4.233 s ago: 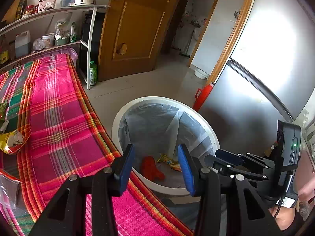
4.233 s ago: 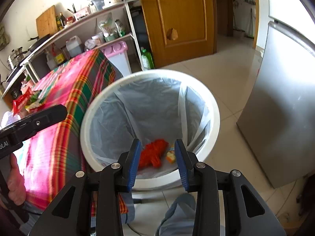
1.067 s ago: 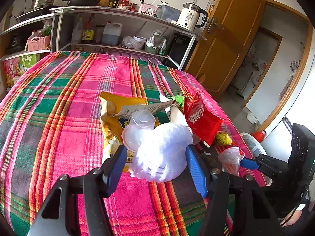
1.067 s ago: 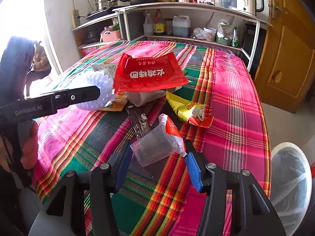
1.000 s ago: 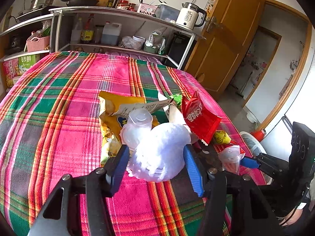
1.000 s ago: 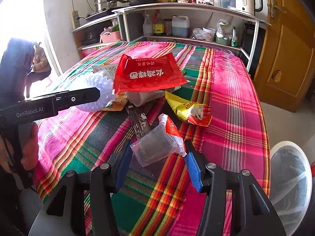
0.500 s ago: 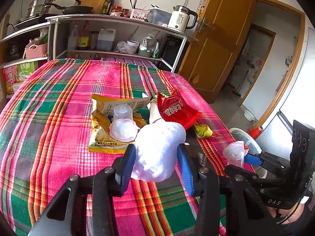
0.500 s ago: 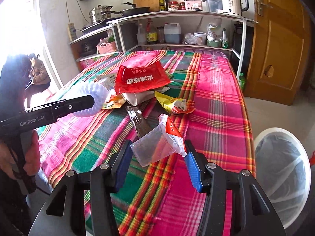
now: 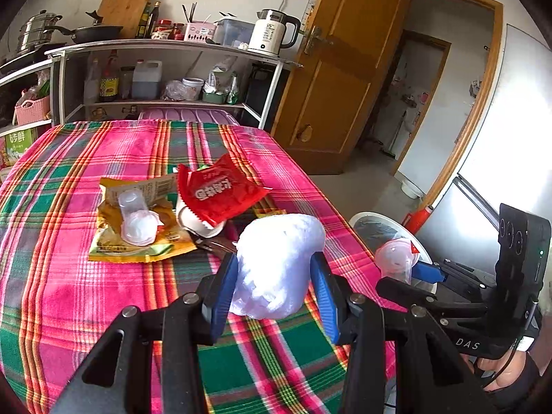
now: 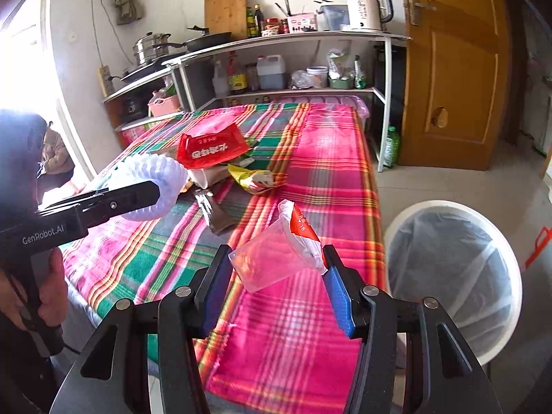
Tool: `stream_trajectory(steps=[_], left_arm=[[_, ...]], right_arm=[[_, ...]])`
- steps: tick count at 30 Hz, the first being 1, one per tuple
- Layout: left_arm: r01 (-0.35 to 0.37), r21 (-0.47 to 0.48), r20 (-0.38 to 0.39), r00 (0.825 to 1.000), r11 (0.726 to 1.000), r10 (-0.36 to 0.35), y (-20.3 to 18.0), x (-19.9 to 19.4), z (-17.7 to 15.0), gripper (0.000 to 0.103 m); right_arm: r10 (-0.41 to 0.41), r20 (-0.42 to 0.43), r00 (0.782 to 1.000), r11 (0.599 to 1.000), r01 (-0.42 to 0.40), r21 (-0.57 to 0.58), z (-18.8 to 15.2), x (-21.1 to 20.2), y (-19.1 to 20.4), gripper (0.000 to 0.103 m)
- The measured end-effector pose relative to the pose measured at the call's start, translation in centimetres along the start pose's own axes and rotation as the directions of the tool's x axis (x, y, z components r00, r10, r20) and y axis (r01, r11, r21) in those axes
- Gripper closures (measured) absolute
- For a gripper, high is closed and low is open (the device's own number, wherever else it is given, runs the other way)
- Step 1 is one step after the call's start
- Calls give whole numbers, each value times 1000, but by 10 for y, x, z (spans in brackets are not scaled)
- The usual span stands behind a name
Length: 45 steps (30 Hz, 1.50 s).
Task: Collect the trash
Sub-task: 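Carry both items over the bin and open both tools to drop them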
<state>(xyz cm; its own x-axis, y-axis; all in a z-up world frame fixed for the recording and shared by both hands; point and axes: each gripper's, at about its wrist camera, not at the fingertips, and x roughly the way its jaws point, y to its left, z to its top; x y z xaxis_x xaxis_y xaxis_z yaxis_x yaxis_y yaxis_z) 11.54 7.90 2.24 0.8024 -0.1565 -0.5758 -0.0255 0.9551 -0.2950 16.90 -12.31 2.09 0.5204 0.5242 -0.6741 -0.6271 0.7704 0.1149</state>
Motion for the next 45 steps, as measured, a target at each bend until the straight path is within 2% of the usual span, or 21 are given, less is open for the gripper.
stream_trajectory(steps=[19,37,45], left_arm=[[135,114,-60,990,984,-129,-82,33,3,58],[213,192,-144,972,958,-187,-143,95,8,58],[233,200,-188,962,952,-196,-161,120,9,57]], right_arm=[[-147,31,989,979,141,145,-29,-46,-69,50],[-272,-28,962,924,269,273,-48,-45,-134,50],[-287,-49,957,910,289,297,-49,-40,-153,50]])
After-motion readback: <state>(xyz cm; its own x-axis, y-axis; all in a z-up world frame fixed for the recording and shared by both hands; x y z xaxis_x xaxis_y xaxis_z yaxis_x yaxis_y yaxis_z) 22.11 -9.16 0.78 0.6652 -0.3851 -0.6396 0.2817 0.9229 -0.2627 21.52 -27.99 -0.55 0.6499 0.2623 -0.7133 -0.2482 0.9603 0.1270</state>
